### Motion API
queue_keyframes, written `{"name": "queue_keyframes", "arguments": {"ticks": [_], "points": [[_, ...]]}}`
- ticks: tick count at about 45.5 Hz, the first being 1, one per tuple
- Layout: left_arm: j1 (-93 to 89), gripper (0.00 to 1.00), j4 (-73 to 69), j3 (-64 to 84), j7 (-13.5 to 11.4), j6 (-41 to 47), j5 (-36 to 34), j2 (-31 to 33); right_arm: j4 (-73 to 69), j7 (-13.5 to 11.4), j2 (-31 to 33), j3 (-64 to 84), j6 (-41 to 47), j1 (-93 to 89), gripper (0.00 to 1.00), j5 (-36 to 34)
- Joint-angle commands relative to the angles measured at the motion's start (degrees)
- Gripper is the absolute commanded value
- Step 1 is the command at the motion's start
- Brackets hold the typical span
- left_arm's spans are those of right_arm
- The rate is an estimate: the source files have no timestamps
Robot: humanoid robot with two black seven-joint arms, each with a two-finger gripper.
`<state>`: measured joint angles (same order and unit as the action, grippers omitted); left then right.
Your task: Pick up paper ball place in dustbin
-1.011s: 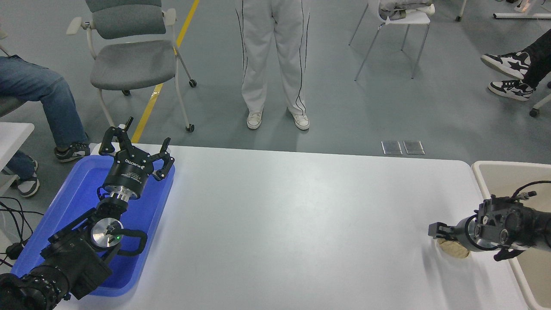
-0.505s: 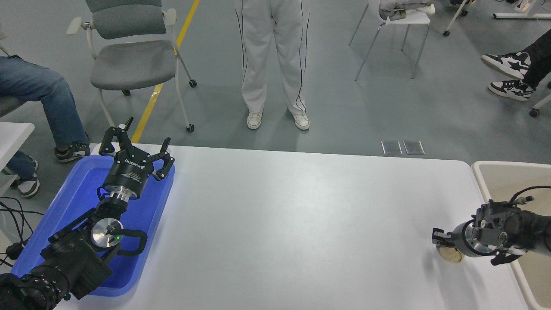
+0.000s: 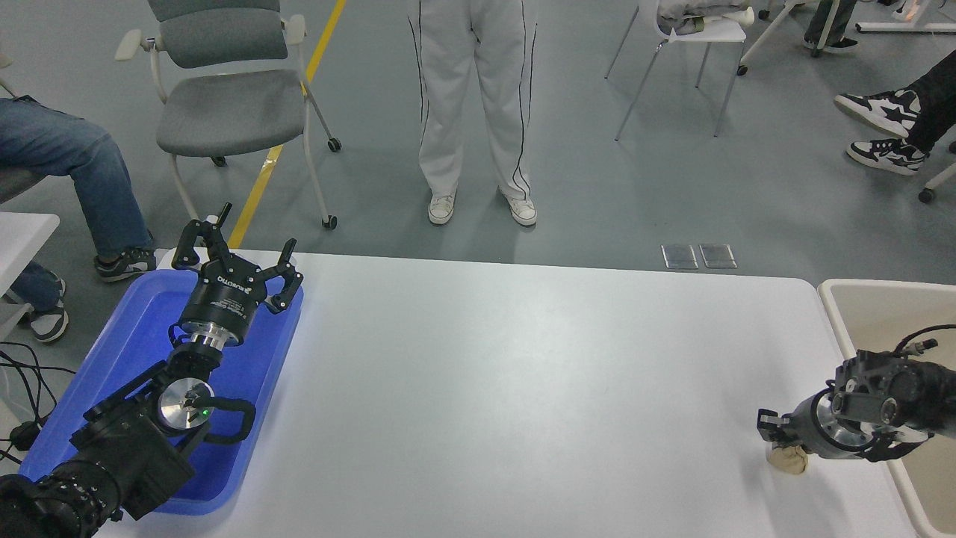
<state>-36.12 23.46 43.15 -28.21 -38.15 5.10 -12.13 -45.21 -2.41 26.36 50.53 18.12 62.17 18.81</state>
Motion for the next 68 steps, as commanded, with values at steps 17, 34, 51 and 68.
{"name": "queue_keyframes", "arguments": {"ticks": [17,34,51,68], "points": [[0.00,1.00,0.00,0.00,0.00,0.00,0.00,0.00,-21.57,0.04,4.13,8.09,1.83,18.07,0.00,1.14],[0.00,1.00,0.00,0.00,0.00,0.00,0.00,0.00,-28.61,0.04,4.75,13.19,13.51,31.87,0.00,1.23],[0.00,1.00,0.00,0.00,0.00,0.00,0.00,0.00,-33.88,0.04,5.10,13.71,25.65,46.01,0.00,0.97],[0.00,1.00,0.00,0.00,0.00,0.00,0.00,0.00,-39.16,0.22,4.93,19.51,26.88,62.28,0.00,-1.23]]}}
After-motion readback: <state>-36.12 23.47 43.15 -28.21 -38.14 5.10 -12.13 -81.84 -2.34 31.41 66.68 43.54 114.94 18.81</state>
